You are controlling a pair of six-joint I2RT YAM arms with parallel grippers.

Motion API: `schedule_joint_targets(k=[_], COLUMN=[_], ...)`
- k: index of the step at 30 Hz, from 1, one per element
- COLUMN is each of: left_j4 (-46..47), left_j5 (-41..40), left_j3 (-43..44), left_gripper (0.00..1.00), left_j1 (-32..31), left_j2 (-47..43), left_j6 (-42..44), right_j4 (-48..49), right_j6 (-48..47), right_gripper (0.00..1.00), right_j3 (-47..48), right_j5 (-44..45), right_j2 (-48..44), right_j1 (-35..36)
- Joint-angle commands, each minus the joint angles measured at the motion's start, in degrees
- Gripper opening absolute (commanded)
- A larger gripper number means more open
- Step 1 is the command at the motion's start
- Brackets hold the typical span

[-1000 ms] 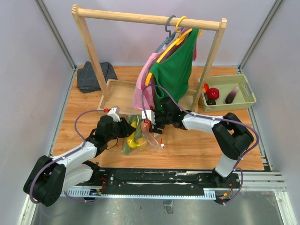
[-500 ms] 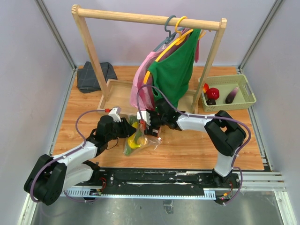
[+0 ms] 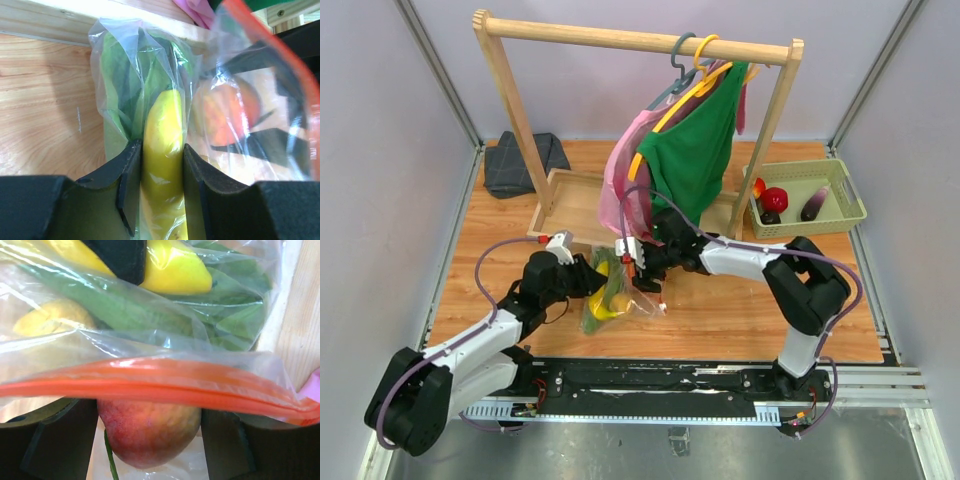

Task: Open the zip-top bag and remove the fake food
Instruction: Pick up the fake fruit from the zipper food storage bag.

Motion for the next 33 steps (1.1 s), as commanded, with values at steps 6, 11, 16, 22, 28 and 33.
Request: schedule_joint_targets(k=[6,11,16,22,28,33], left_j4=[-4.1,-4.7,-5.9,-6.4,-6.5,-5.9], left_j5=[-4.2,-4.6,-6.3,-7.9,-7.8,-7.4], left_j3=[-2.5,-2.1,-2.0,-2.6,-2.6,-3.5], left_gripper=[0.18,0.17,0.17,0.16,0.15,0.15], left_j1=[-0.2,-0.1,-0.1,-0.1,-0.1,-0.1], left_j2=[-4.3,-4.7,-6.4,-8.5,-10.5,-11.7], left_j6=[0.6,1.3,1.4,1.4,1.8,1.6], right_j4=[-14.5,-26.7,-37.0,-41.3,-41.9,-44.4], right_j6=[-9.6,-16.2,-21.8,-22.8,-19.8,-19.3], right_gripper=[0.36,0.34,0.32,0.29,0.26,0.25], right_j3=[-0.8,3.6,7.1,7.7,7.5,8.7], right_j5=[-13.7,-18.8,-19.5,-19.7,-23.6,-29.2], right_j2=[-11.0,-10.9,-10.6,-11.4,-11.7,-11.1], right_j1=[-2.7,-2.8,-2.9,-4.1,-4.6,-5.2])
